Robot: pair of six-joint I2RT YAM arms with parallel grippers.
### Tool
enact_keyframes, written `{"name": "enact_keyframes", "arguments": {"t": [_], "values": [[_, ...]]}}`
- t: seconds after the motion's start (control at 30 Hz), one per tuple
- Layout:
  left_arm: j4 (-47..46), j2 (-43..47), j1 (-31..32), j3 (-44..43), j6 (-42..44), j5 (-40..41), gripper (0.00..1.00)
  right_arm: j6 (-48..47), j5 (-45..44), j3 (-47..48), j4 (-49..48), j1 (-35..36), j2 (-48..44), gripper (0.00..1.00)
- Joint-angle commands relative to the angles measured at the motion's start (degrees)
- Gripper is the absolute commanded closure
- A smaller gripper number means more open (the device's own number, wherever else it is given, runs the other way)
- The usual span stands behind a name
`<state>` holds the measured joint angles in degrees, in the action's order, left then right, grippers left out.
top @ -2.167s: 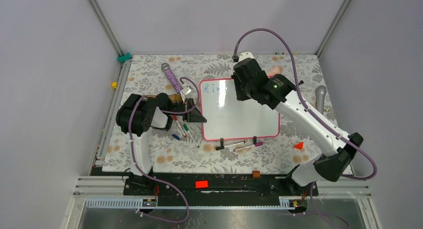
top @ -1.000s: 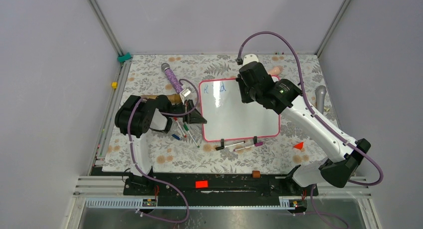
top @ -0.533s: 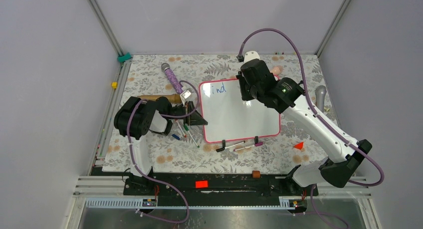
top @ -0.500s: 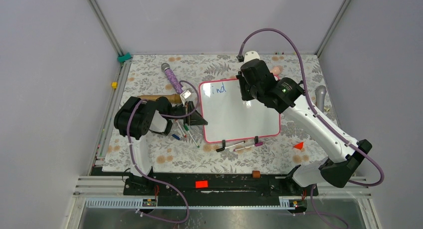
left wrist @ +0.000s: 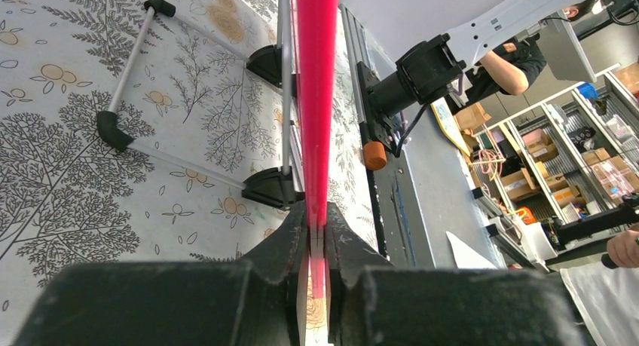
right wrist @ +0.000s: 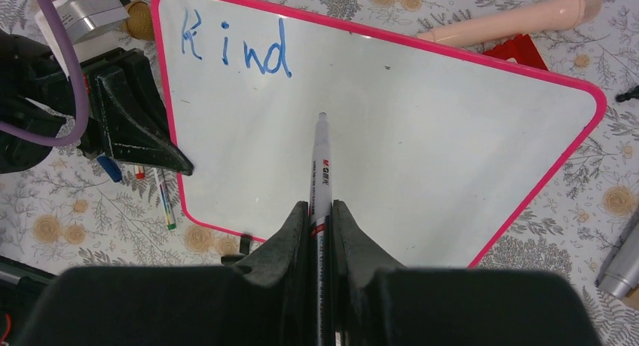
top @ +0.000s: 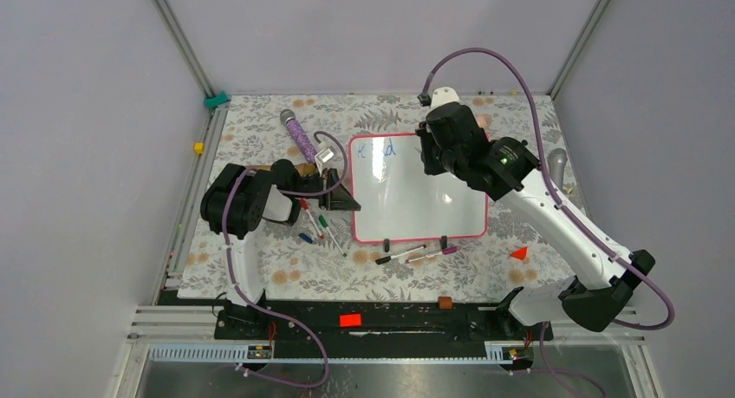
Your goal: Write a sentence on the whiteboard
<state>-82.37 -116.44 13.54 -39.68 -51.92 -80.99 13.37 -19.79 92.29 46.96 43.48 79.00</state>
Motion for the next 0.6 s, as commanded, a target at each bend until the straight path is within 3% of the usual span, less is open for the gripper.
{"name": "enact_keyframes", "arguments": {"t": [0.0, 0.33, 0.57], "values": [[-2.1, 0.4, -1.2, -2.8, -2.1, -4.5, 1.0, 1.8, 0.0, 1.1, 0.4, -0.4, -2.5, 1.0], [-2.1, 1.7, -3.5, 1.3, 0.8, -2.7, 1.0, 6.0, -1.2, -2.1, -0.2, -0.4, -4.0, 1.0], [-2.0, 1.5, -3.3, 1.5, 0.5, -3.0, 1.0, 2.2, -0.1, -2.0, 0.2, -0.5, -5.3, 1.0]]}}
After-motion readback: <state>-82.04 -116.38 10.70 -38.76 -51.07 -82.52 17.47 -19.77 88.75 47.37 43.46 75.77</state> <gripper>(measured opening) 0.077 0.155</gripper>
